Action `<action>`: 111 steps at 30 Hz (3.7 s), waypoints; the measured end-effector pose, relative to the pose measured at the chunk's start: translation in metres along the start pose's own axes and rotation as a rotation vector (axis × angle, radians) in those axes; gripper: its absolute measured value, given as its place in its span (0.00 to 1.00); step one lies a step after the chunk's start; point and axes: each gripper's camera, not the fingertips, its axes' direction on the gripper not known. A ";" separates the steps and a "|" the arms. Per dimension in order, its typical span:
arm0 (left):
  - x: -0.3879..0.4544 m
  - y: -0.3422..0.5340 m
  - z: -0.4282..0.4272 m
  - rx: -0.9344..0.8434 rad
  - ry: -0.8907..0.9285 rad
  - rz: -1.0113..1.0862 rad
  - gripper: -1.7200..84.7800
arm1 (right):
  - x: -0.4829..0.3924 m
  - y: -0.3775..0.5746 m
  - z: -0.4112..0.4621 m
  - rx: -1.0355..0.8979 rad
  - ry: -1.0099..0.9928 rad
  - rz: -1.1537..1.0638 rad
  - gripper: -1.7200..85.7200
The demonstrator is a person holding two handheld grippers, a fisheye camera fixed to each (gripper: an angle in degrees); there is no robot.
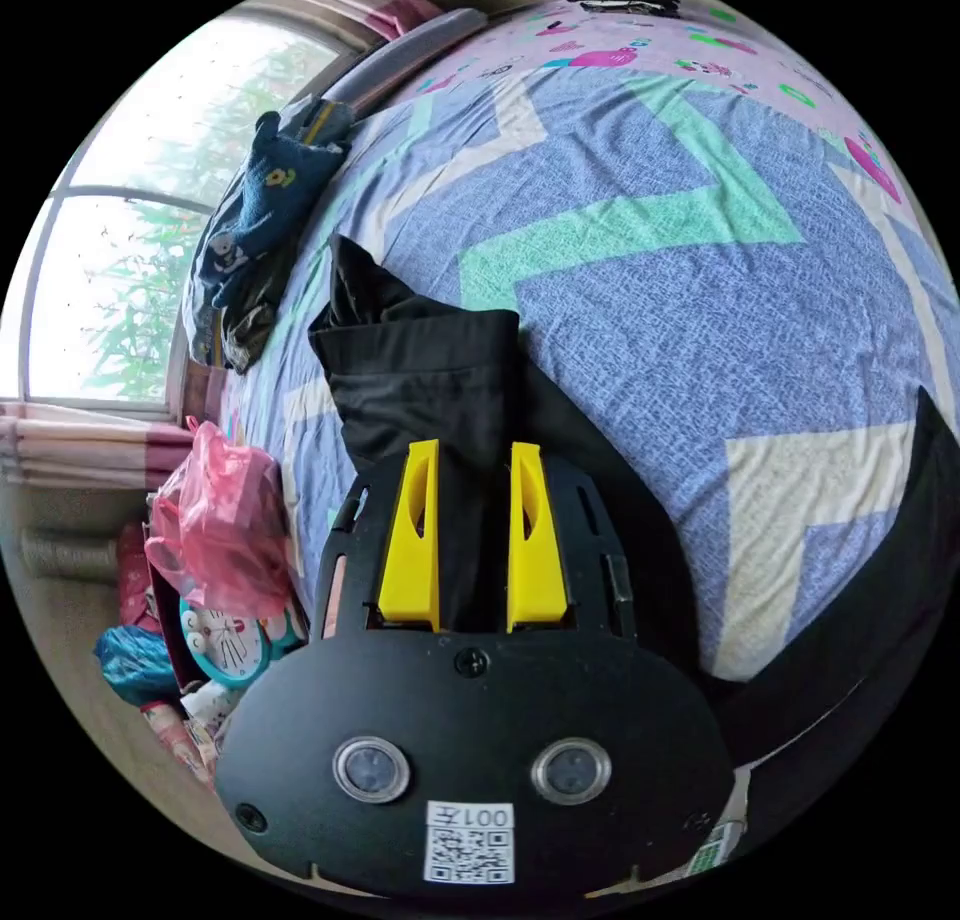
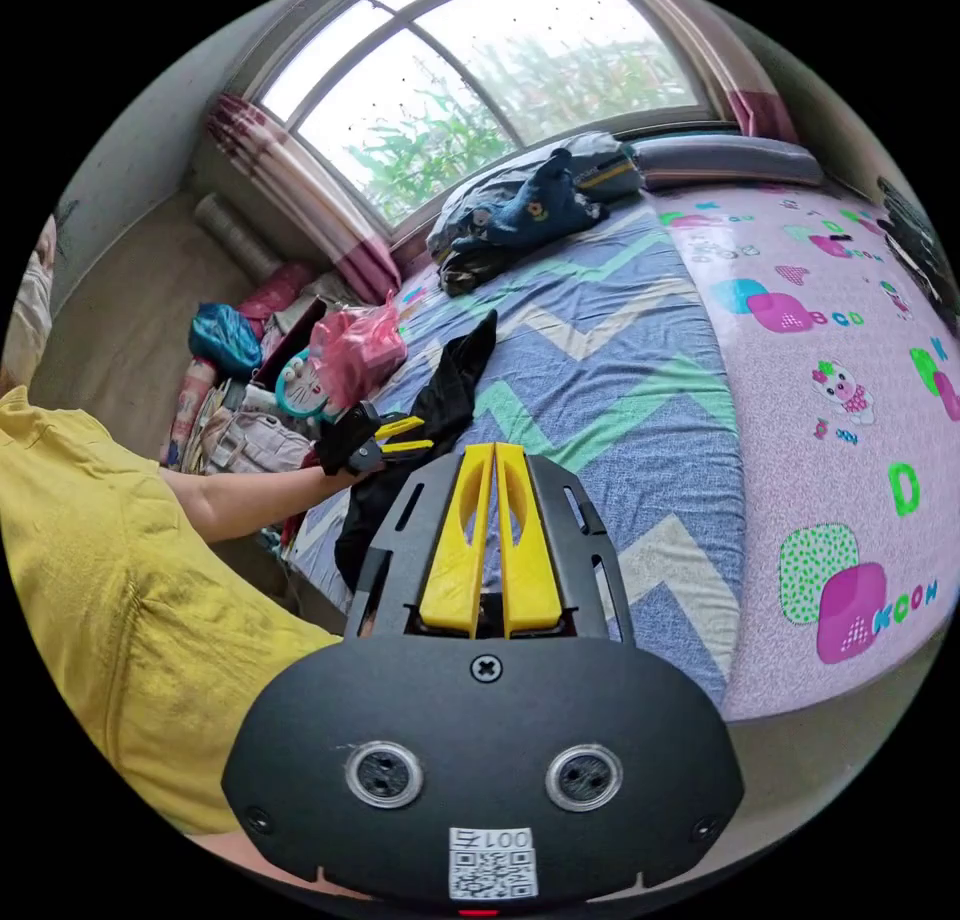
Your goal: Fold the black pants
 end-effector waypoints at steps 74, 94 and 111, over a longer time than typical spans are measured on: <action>-0.841 0.437 -0.315 0.613 1.319 -1.481 0.02 | -0.107 -0.677 0.610 -1.033 -0.618 -0.239 0.12; -0.842 0.385 -0.306 0.550 1.428 -1.429 0.02 | -0.169 -0.597 0.601 -0.937 -0.760 -0.447 0.06; -0.720 0.361 -0.352 0.561 1.197 -1.165 0.02 | -0.280 -0.393 0.296 -0.612 -0.902 -0.913 0.06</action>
